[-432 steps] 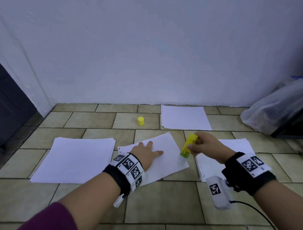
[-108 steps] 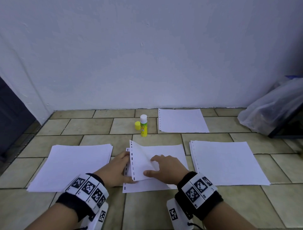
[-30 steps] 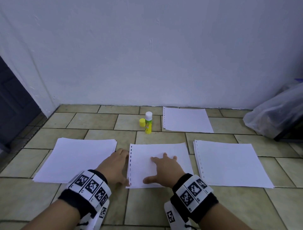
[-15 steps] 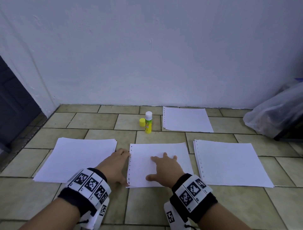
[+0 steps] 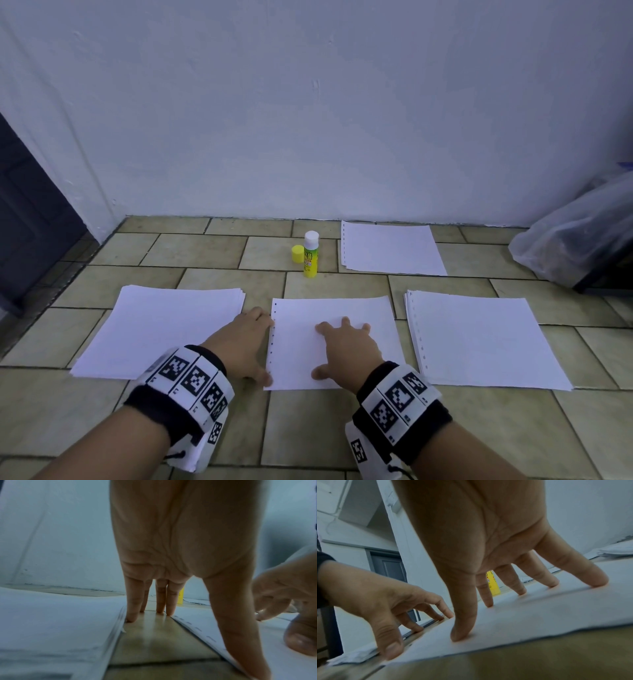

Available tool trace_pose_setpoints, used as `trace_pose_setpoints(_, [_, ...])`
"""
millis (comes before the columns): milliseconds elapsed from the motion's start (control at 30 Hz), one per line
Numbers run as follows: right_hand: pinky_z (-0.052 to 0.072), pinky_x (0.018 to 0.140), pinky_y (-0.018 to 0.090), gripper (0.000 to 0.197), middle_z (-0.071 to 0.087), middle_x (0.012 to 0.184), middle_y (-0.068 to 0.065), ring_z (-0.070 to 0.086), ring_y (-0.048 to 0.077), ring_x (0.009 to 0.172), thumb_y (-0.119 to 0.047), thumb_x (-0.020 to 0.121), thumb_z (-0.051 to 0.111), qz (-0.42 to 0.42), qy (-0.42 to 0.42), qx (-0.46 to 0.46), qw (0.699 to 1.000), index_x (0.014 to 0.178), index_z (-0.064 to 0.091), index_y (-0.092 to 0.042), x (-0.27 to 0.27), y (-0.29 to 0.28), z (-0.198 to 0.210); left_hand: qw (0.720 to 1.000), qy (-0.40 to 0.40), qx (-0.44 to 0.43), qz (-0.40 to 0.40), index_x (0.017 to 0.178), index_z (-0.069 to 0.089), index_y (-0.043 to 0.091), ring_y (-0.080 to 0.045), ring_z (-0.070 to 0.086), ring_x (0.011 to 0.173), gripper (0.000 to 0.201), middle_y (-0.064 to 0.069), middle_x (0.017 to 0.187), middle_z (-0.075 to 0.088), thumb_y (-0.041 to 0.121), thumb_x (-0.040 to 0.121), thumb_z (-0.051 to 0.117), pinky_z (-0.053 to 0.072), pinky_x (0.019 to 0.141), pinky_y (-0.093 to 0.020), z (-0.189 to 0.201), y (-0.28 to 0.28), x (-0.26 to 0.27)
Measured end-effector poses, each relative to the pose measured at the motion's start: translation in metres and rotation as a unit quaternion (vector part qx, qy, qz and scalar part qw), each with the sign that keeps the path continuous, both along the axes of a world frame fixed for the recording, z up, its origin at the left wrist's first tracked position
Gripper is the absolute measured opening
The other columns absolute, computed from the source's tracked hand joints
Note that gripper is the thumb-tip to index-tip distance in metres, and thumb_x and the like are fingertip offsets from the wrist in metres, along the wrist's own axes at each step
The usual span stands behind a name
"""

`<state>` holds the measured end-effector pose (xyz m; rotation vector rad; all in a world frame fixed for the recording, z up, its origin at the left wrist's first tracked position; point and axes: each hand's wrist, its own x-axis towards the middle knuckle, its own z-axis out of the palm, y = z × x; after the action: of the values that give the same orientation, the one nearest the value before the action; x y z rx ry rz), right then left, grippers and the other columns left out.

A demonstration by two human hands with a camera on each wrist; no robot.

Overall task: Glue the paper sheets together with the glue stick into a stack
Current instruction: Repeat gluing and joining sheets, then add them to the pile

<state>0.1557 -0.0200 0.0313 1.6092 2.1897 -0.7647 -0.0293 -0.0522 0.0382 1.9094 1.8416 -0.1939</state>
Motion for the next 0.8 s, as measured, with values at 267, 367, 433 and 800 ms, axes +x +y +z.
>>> trace_pose_setpoints(267, [0.049,0.092,0.047,0.070,0.032,0.136,0.018,0.036,0.045,0.124,-0.044,0.084,0.066,0.034,-0.069,0.049,0.996,0.139,0.028,-0.022,-0.008,-0.003,0.005,0.998,0.065,0.008,-0.001,0.141,0.024,0.014,-0.019,0.036,0.128,0.107,0.003,0.143,0.017,0.041,0.060,0.087,0.044,0.102,-0.035,0.001,0.005,0.009])
trace_pose_setpoints(367, [0.050,0.089,0.046,0.076,0.032,0.133,0.017,0.036,0.042,0.123,-0.048,0.082,0.067,0.044,-0.063,0.062,0.995,0.140,0.027,-0.020,-0.006,-0.002,0.005,0.996,0.093,0.000,0.002,0.142,0.022,0.014,-0.021,0.032,0.132,0.107,0.001,0.147,0.022,0.040,0.062,0.086,0.042,0.103,-0.037,0.000,0.008,0.012])
trace_pose_setpoints(433, [0.052,0.086,0.047,0.079,0.030,0.134,0.016,0.032,0.043,0.125,-0.051,0.079,0.067,0.043,-0.052,0.068,0.995,0.140,0.026,-0.020,-0.006,-0.004,0.004,0.994,0.106,-0.003,0.005,0.145,0.018,0.014,-0.021,0.029,0.134,0.109,0.001,0.150,0.024,0.039,0.063,0.086,0.041,0.105,-0.037,-0.002,0.009,0.014])
trace_pose_setpoints(800, [0.037,0.102,0.054,0.060,0.023,0.146,0.014,0.019,0.039,0.135,-0.046,0.091,0.048,-0.004,-0.030,0.041,0.999,0.141,0.032,-0.015,-0.020,0.006,0.015,0.988,0.153,-0.015,0.004,0.152,0.005,0.010,-0.024,0.019,0.140,0.128,-0.001,0.154,0.017,0.043,0.059,0.087,0.029,0.113,-0.040,-0.009,0.014,0.016])
